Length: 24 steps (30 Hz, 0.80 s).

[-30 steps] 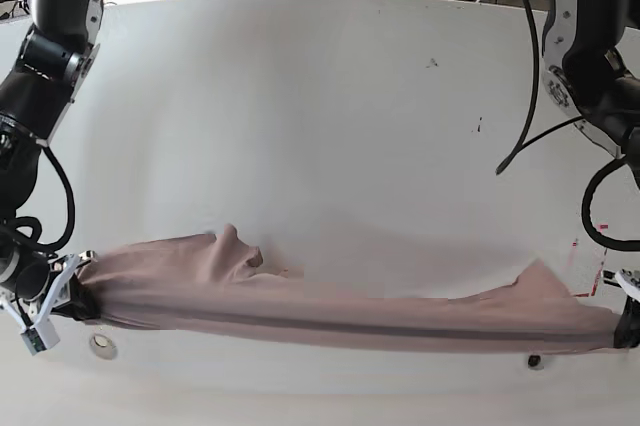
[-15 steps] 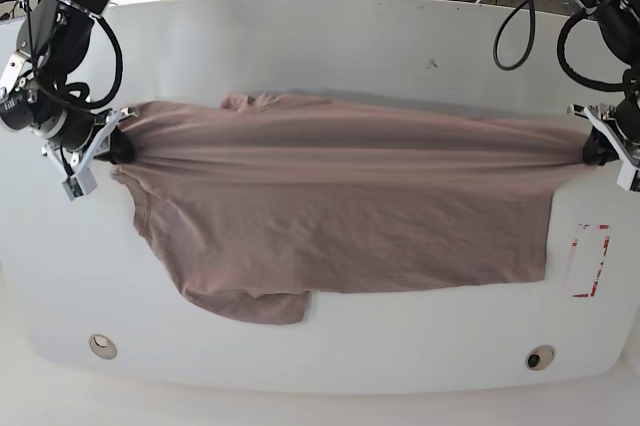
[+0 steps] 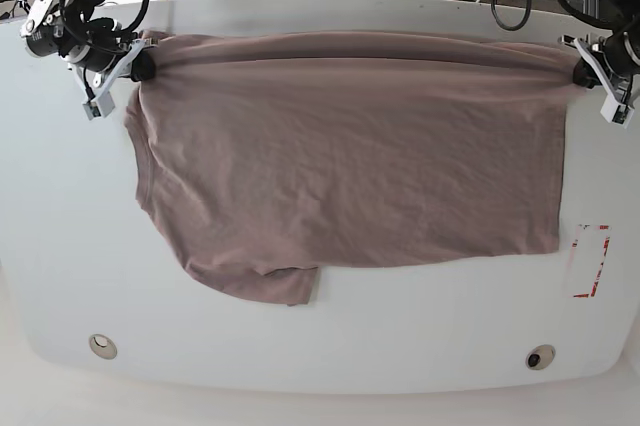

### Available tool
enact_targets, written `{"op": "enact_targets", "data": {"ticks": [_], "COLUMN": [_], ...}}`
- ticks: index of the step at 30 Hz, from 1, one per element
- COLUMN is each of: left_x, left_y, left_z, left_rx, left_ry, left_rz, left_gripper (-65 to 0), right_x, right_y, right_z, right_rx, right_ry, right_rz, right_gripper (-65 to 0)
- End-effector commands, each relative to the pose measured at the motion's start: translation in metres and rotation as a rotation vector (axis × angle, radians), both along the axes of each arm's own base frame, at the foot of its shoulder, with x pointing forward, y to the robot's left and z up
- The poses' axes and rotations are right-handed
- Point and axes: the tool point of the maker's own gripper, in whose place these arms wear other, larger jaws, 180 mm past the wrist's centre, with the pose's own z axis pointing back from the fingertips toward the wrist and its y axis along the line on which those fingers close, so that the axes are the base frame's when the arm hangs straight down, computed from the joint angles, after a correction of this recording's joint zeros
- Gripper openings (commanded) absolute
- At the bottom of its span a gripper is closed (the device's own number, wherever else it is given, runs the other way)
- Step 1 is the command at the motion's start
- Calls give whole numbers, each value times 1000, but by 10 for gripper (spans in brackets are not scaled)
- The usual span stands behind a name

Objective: Fold the T-shirt properly
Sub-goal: 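Lay the held edge down and pull it flat, then open grippers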

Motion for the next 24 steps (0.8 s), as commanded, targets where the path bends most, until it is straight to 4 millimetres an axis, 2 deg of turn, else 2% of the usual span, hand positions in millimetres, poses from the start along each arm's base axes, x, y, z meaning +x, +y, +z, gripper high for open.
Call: {"op": "enact_targets", "data": {"ticks": [1,7,11,14,15,24], "left_x": [0,2,30,38,47,84], "left_y": [4,4,4,10,12,19], "left_z": [7,7,24,28,34,56], "left_rx": [23,20,24,55,69,120], "left_ry": [-18,-25,-111,-125,-147,-235], "left_rz": [-11,-11,-8,5,10,68], "left_gripper": [-644,-642,-642,-642,-642,-640], "right_x": [1,13,30,38,43,75], "right_y": [-1,-2,-2,-3,-3,-8], "right_z": [6,13,20,24,27,28], "right_rx": [-6,-6,-6,-6,-4,55], "right_ry": [-29,-62,-102,-122,-135,-168], "right_rz": [-5,-4,-7,-8,-9,-42], "right_gripper": [-650,-650,-650,-650,-650,-650]}}
